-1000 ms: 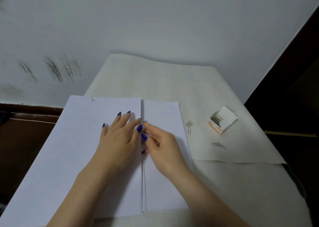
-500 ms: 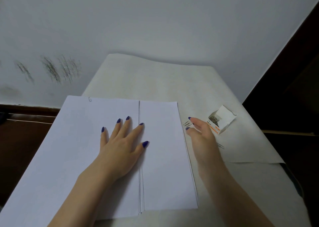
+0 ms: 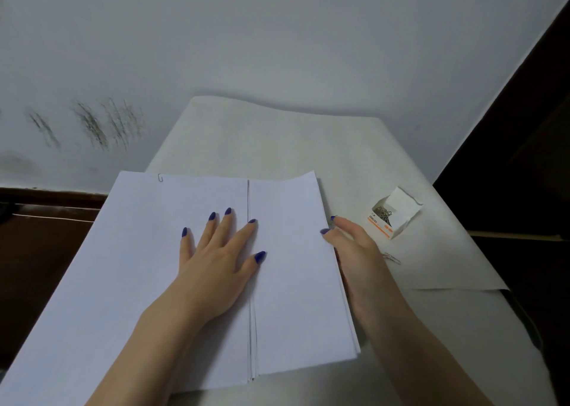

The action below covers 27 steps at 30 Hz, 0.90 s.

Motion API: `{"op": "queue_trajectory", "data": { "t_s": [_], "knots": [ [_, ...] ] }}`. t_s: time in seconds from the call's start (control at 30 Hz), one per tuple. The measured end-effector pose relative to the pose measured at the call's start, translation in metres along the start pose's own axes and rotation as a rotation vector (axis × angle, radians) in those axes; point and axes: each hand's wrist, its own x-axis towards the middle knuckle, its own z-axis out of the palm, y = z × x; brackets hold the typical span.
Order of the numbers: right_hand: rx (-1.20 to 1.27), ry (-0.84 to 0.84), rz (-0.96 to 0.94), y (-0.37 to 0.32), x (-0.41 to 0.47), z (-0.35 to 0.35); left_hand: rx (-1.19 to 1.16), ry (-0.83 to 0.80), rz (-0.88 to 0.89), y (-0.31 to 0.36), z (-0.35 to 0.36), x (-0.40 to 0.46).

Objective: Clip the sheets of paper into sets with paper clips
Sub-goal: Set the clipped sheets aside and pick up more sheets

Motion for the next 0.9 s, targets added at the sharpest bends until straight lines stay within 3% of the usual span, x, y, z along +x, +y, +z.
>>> {"op": "queue_trajectory", "data": {
  "t_s": [0.17,0.33,0.9],
  "knots": [
    [-0.386,-0.088,-0.144,0.008,-0.006,0.003,0.002,0.007,-0.004,0.000,0.000,0.001],
    [-0.624,-0.021,-0.328,0.003,0.002,-0.007,-0.049,0.018,-0.003,-0.001,0.000,0.001],
    [-0.436,0.244,-0.439,-0.040,0.032,-0.101,-0.144,0.104,-0.012,0.005,-0.007,-0.001]
  ]
}}
